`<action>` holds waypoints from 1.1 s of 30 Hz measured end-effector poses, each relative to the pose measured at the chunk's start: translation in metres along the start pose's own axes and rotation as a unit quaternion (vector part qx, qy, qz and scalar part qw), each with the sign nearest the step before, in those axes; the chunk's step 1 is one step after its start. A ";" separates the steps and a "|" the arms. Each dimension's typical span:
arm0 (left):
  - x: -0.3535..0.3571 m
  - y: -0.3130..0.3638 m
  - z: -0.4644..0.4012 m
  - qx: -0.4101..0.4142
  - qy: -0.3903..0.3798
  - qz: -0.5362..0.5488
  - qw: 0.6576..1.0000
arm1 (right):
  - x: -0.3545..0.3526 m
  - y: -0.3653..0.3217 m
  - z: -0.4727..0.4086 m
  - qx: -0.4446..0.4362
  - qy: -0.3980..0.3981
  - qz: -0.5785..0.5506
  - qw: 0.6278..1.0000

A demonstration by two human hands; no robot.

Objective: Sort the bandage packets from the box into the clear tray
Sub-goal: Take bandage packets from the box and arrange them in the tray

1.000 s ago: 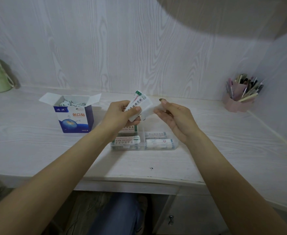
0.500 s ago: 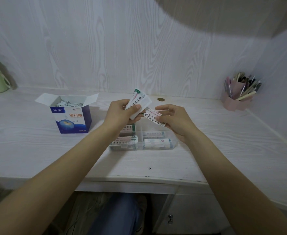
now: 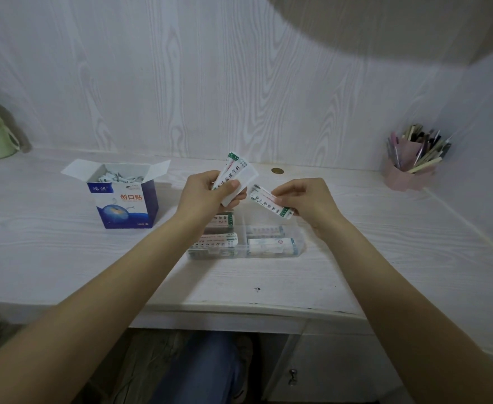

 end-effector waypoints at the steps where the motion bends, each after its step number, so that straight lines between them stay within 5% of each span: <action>1: -0.002 0.001 0.000 0.001 0.005 -0.001 1.000 | -0.004 -0.002 -0.001 -0.014 0.010 0.054 0.998; 7: -0.005 0.004 0.001 0.005 0.010 0.005 1.000 | 0.023 0.000 -0.007 -0.044 -0.072 0.322 0.943; 14: -0.006 0.000 0.001 0.004 0.009 -0.001 1.000 | 0.044 0.000 -0.010 -0.071 -0.053 0.448 0.890; 33: -0.007 0.000 0.002 0.006 0.002 0.003 1.000 | 0.049 -0.001 -0.010 -0.050 -0.089 0.368 0.924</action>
Point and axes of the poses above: each hand's wrist, its own z-axis away from the middle knuckle, its own x-axis out of the palm, y = z × x, the point moved 9 cm from there along -z, towards the middle knuckle, and after that the axes turned 2 degrees about x, right-handed, at the moved point
